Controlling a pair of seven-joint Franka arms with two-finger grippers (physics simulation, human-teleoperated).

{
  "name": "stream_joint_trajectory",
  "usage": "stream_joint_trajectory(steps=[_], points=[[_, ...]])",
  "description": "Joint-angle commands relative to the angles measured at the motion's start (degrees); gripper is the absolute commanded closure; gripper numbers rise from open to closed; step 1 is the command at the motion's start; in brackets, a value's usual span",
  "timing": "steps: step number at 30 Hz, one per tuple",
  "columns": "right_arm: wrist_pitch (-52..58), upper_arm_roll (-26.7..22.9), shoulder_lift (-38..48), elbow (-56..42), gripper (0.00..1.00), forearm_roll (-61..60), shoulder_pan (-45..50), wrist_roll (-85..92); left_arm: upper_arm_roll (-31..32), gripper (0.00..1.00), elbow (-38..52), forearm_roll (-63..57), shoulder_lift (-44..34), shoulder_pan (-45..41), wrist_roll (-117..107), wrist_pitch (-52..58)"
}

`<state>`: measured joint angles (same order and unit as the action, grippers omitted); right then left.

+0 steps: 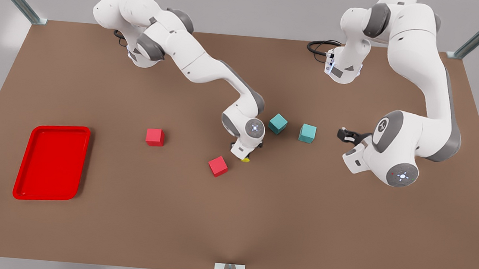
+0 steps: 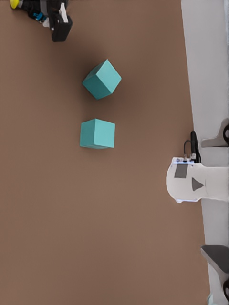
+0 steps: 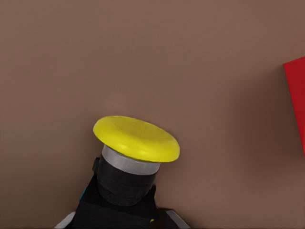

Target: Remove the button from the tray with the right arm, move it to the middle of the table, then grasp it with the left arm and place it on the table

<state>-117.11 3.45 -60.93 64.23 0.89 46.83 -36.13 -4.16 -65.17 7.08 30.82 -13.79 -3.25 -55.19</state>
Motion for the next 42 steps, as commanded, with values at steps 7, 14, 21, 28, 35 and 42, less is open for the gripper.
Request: stream_joint_trajectory(steps=[7,14,21,28,35,42], points=[[4.5,0.9,6.7,0.5,0.00,-0.6,-0.4,6.1,-0.4,0.00,1.7,0.7,-0.2,0.3,-3.5,5.7],[7.1,1.0,32.1,24.6,0.00,-2.1,-11.6,6.8,11.8,0.00,1.7,1.1,-3.0,-2.4,-11.6,-11.6],[14.5,0.5,53.9,37.0,0.00,1.4,-41.4,30.8,19.5,0.00,1.5,-11.2,4.9,-13.5,-35.1,-33.5],[30.5,0.9,55.1,23.5,0.00,2.6,-51.3,42.8,19.5,0.00,1.6,-6.1,14.5,-13.5,-38.1,-34.6],[32.3,1.4,52.9,23.0,0.00,3.2,-51.6,41.4,19.3,0.00,1.3,-7.3,18.4,-14.8,-40.5,-39.4],[32.9,4.3,50.1,17.4,0.00,4.6,-48.5,41.4,19.3,0.00,0.7,-11.3,22.1,-15.4,-40.3,-42.5]])
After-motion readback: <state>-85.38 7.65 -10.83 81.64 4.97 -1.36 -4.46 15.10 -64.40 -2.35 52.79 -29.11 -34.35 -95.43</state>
